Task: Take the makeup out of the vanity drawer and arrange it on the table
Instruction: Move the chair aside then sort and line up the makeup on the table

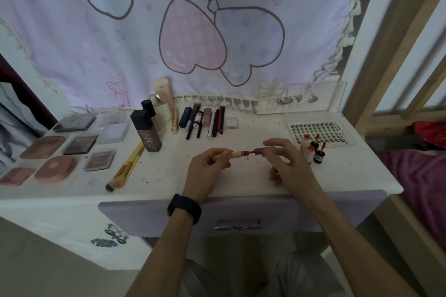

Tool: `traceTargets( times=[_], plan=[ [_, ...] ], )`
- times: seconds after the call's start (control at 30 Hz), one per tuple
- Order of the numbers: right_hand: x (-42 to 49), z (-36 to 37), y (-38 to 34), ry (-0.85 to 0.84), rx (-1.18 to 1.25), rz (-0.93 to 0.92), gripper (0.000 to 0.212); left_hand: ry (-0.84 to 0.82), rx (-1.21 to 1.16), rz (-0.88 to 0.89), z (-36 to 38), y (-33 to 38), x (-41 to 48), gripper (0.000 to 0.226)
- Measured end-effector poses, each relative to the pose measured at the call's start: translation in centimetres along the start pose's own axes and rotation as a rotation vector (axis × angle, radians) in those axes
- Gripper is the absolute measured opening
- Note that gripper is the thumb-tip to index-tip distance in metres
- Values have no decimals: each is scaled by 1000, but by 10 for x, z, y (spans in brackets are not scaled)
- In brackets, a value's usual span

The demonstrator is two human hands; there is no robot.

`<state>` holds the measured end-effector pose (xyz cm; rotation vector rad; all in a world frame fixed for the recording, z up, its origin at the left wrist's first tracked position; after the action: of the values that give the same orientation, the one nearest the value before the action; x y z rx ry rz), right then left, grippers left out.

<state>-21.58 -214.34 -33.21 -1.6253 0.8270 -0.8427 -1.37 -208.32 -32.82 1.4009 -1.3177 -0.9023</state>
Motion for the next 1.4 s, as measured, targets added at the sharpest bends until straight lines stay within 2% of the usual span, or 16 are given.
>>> traceTargets(
  times=[0.1, 0.23, 0.4, 0.73, 1.07, 1.4],
  plan=[
    [-1, 2, -1, -1, -35, 22, 19, -5, 13, -10, 1, -1, 0, 11],
    [-1, 2, 0, 16, -65, 39, 19, -6, 27, -17, 2, -1, 0, 12],
    [-2, 3, 0, 29, -39, -7, 9, -3, 42, -36, 0, -2, 1, 20],
    [-11, 10, -2, 81, -63, -86, 21, -18, 3, -55, -3, -3, 3, 30],
    [-28, 4, -18, 130, -422, -201, 30, -82, -64, -73, -9, 2, 2, 34],
    [-32, -4, -29, 144, -575, -329, 24, -67, -122, -80, -11, 1, 0, 35]
  ],
)
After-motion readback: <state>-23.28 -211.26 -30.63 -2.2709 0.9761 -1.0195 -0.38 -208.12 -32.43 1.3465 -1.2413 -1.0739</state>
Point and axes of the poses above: each hand's wrist, its own x-axis towards the middle knuckle, its own z-axis out of the palm, y = z × x, the point moved 3 cm from there along x, towards the middle knuckle, and after that the axes turned 13 degrees about -y, right-handed, at the moved point
